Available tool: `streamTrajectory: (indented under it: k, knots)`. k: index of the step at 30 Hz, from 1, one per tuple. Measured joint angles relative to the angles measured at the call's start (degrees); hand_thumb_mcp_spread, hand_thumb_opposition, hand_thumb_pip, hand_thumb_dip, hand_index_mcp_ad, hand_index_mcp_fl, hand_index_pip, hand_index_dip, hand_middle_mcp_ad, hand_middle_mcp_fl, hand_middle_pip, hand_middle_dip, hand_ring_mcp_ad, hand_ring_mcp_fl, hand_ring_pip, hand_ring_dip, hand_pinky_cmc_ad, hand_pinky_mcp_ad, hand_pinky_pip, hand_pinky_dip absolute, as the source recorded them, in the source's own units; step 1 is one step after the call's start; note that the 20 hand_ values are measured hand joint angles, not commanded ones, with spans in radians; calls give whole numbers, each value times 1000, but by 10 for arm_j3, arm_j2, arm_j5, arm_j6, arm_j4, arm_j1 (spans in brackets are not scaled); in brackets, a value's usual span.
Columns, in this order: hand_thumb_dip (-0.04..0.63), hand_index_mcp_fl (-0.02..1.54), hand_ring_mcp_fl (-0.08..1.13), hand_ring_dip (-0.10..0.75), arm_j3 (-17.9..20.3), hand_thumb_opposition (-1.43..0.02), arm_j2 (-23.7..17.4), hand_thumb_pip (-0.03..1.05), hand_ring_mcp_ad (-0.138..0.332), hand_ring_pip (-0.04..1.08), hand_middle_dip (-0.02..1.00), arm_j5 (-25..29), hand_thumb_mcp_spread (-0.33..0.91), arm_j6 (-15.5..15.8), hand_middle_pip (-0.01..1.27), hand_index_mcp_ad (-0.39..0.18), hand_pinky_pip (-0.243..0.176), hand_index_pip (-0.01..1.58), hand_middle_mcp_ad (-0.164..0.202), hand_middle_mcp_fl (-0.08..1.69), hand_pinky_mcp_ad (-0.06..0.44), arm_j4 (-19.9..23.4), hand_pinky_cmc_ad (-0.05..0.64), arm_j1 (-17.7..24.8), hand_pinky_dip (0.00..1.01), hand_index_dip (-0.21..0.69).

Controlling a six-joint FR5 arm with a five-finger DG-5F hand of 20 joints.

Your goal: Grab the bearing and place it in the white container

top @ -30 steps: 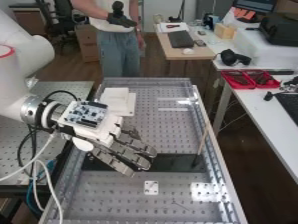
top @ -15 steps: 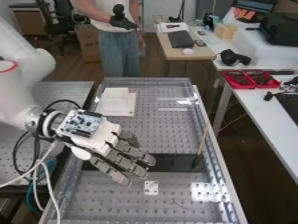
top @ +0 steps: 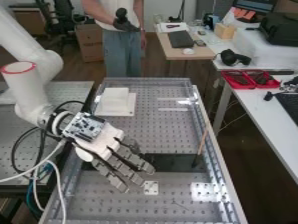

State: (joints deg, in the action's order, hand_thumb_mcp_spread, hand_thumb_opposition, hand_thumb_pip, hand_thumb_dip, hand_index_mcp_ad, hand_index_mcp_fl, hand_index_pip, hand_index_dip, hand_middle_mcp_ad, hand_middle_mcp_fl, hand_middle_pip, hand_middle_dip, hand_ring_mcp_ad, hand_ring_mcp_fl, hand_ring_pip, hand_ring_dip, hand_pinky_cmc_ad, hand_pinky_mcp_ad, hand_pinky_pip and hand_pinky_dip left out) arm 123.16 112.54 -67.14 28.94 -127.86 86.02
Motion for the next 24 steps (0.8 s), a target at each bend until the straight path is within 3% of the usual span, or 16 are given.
streamTrajectory:
  k: [6, 14, 24]
  knots:
    - [227, 124, -2, 42, 0, -785, 21, 534, 164, 86, 176, 34, 449, -15, 133, -105, -73, 1398, 91, 23, 232, 17, 312, 18, 169, 218]
    - [227, 122, -2, 51, 11, -791, 40, 538, 152, 91, 188, 70, 466, -20, 136, -103, -70, 1410, 87, 37, 232, 71, 312, 29, 169, 237]
    - [253, 105, 0, 59, 9, -798, 43, 538, 143, 87, 199, 55, 496, -14, 138, -103, -58, 1459, 82, 58, 234, 66, 312, 20, 173, 258]
